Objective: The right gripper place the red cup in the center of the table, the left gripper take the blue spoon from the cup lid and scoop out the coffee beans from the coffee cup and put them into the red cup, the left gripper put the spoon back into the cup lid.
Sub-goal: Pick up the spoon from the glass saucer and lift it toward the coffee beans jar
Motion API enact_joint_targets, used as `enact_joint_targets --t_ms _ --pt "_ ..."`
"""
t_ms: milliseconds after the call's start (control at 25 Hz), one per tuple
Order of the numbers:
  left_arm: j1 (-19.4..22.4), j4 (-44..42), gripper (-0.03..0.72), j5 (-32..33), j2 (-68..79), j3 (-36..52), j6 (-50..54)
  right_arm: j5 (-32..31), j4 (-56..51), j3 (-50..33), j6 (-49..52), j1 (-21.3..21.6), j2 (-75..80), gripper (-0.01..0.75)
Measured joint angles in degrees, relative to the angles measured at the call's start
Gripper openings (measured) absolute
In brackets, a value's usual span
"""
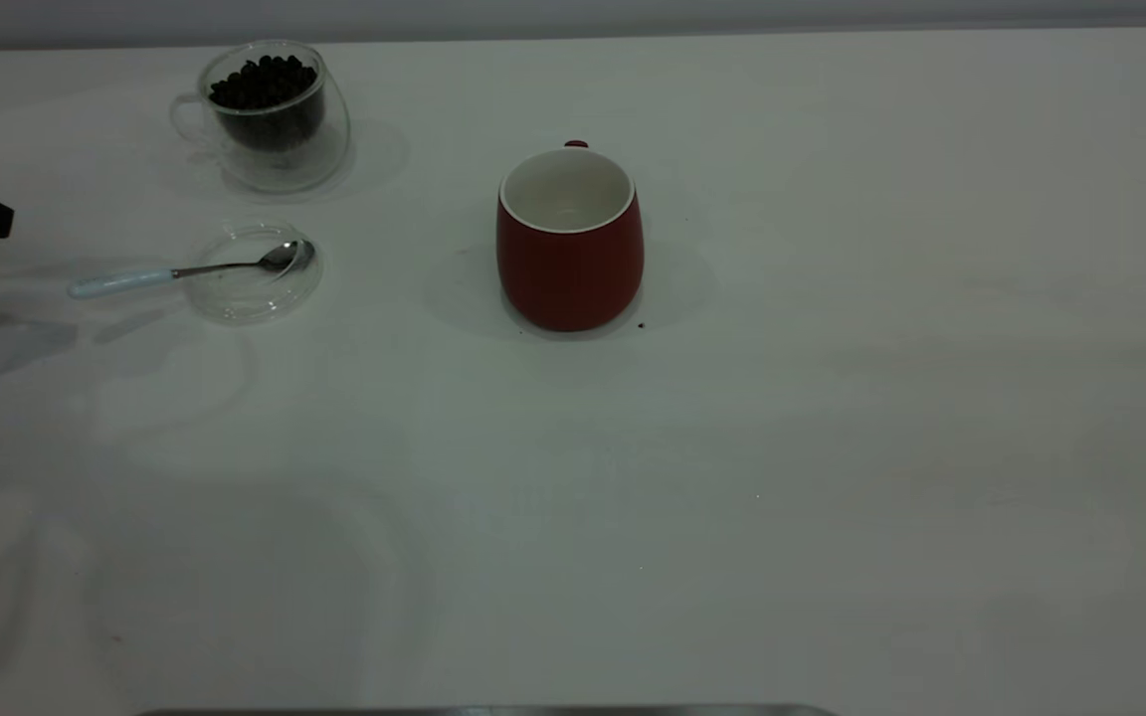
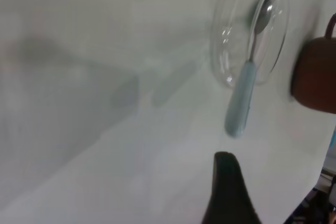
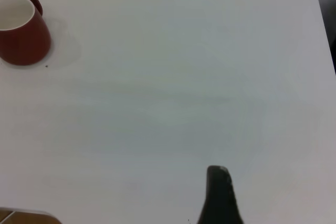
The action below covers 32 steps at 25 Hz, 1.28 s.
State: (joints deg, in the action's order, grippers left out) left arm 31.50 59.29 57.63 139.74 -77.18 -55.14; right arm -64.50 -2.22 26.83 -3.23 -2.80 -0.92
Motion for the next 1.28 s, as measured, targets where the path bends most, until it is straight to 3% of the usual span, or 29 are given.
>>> enact_joint_targets --t_ms 600,960,1280 --pt "-1.7 3.4 0.558 -3.2 3.4 -0.3 -4.3 0.0 0.0 0.0 0.0 0.0 0.0 0.585" --pt "-7.6 3.7 0.558 -6.0 3.4 -0.3 -4.9 0.0 0.0 0.0 0.0 0.0 0.0 0.585" --pt "-8.4 3.8 0.558 -8.2 3.4 -0.3 -4.6 0.0 0.0 0.0 0.0 0.0 0.0 0.585"
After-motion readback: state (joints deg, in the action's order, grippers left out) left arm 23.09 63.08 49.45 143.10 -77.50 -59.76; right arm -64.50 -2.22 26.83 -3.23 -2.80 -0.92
